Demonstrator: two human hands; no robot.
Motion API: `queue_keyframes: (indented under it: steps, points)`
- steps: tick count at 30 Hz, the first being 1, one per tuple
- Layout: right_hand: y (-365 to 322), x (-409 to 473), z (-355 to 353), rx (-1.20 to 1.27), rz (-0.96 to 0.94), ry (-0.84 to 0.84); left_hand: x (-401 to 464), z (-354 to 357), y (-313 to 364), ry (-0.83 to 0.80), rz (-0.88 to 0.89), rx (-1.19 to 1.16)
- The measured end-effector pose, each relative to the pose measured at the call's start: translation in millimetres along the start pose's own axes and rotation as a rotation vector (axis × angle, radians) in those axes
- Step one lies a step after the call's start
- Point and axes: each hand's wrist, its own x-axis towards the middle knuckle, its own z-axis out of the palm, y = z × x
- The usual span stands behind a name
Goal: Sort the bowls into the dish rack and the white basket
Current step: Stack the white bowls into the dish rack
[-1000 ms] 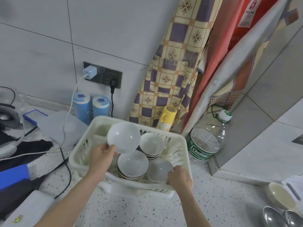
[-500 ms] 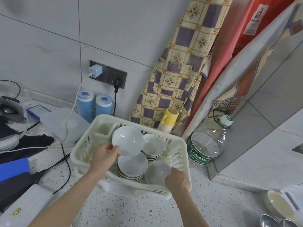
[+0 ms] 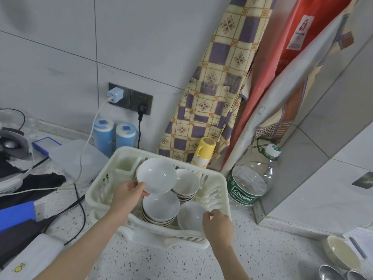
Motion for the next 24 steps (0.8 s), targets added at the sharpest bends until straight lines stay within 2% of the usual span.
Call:
queue_keyframes:
  steps: [3, 6, 9, 12, 14, 19, 24]
  points:
    - [7.0, 0.9, -6.3, 0.224, -0.027, 0.008, -8.1, 7.6, 8.6, -0.03, 0.012, 0.015]
    - [9.9, 1.7, -18.4, 0.536, 0.04, -0.043, -20.6, 25.7, 21.5, -0.166, 0.017, 0.01]
    - [14.7, 1.3, -28.4, 0.839, 0.146, -0.101, -34.0, 50.1, 29.8, -0.306, 0.048, 0.147]
    - [22.4, 2.0, -32.9, 1.018, 0.157, -0.143, -43.5, 73.7, 26.9, -0.422, 0.048, 0.247]
    - [24.5, 1.9, -35.7, 1.015, 0.132, -0.166, -46.1, 84.1, 22.1, -0.432, 0.058, 0.293]
    - [28.8, 3.6, -39.5, 0.808, 0.138, -0.225, -46.8, 92.5, 14.1, -0.415, 0.047, 0.332]
    - [27.4, 7.0, -37.8, 0.731, 0.186, -0.201, -50.4, 95.9, 9.6, -0.336, 0.144, 0.373]
